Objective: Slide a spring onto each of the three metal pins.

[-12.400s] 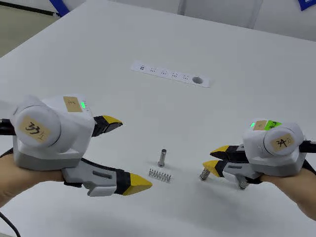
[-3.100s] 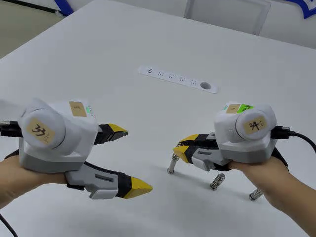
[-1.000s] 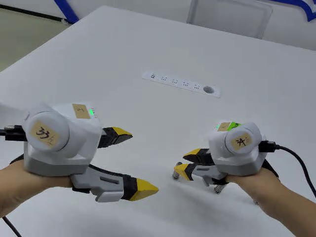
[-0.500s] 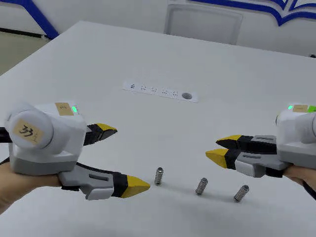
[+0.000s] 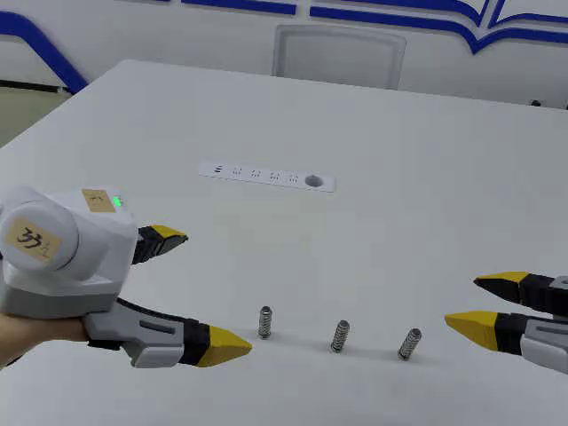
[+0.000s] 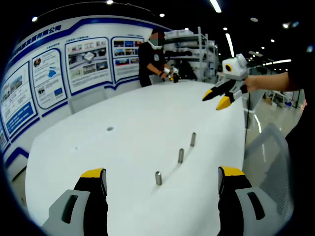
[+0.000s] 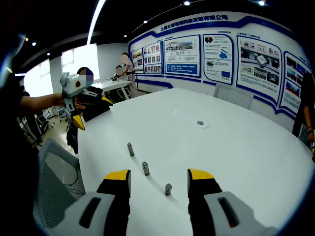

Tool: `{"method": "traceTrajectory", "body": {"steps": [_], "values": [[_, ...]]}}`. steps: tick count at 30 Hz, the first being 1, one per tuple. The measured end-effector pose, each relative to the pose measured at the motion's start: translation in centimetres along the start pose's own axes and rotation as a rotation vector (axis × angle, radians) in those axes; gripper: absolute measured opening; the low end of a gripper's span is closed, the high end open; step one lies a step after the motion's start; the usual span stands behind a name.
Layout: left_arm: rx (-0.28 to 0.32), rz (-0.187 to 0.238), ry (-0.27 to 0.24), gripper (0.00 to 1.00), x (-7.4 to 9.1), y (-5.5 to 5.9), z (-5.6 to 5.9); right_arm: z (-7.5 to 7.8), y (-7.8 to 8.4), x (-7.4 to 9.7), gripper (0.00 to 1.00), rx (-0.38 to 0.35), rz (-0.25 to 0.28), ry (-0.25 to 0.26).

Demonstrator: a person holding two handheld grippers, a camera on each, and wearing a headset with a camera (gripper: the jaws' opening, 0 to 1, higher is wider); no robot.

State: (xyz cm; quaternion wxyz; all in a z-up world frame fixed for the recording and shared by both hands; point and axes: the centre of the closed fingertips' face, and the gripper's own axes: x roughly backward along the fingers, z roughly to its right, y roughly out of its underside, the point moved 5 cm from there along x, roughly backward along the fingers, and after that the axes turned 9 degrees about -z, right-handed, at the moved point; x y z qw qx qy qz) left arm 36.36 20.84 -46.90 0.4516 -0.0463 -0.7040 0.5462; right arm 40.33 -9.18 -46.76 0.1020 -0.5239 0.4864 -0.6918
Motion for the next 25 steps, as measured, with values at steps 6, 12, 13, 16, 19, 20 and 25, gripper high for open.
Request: {"method": "traceTrajectory", "body": {"steps": [6,12,13,16,19,20,25], "values": [[0.015,0.022,0.004,1.0,0.7,-0.3,0.2,-0.1,-0.3,0.9,0.62,0.031,0.026,0.003],[0.002,-0.002,0.004,1.0,1.1,0.1,0.2,-0.4,-0.2,0.7,0.71,0.046,0.019,-0.021],[0.002,-0.003,0.003,1.0,1.1,0.1,0.2,-0.3,-0.2,0.6,0.73,0.047,0.018,-0.023],[0.01,-0.005,-0.006,1.0,1.2,0.3,0.1,-0.7,0.0,0.3,0.8,0.06,-0.001,-0.053],[0.018,-0.006,-0.009,1.0,1.2,0.4,0.1,-0.9,0.0,0.0,0.8,0.086,-0.018,-0.056],[0.021,-0.006,-0.009,1.0,1.2,0.4,0.1,-0.9,-0.1,-0.1,0.81,0.092,-0.021,-0.059],[0.023,-0.01,-0.011,1.0,1.1,0.5,0.1,-1.1,-0.4,-0.3,0.82,0.097,-0.019,-0.075]]}}
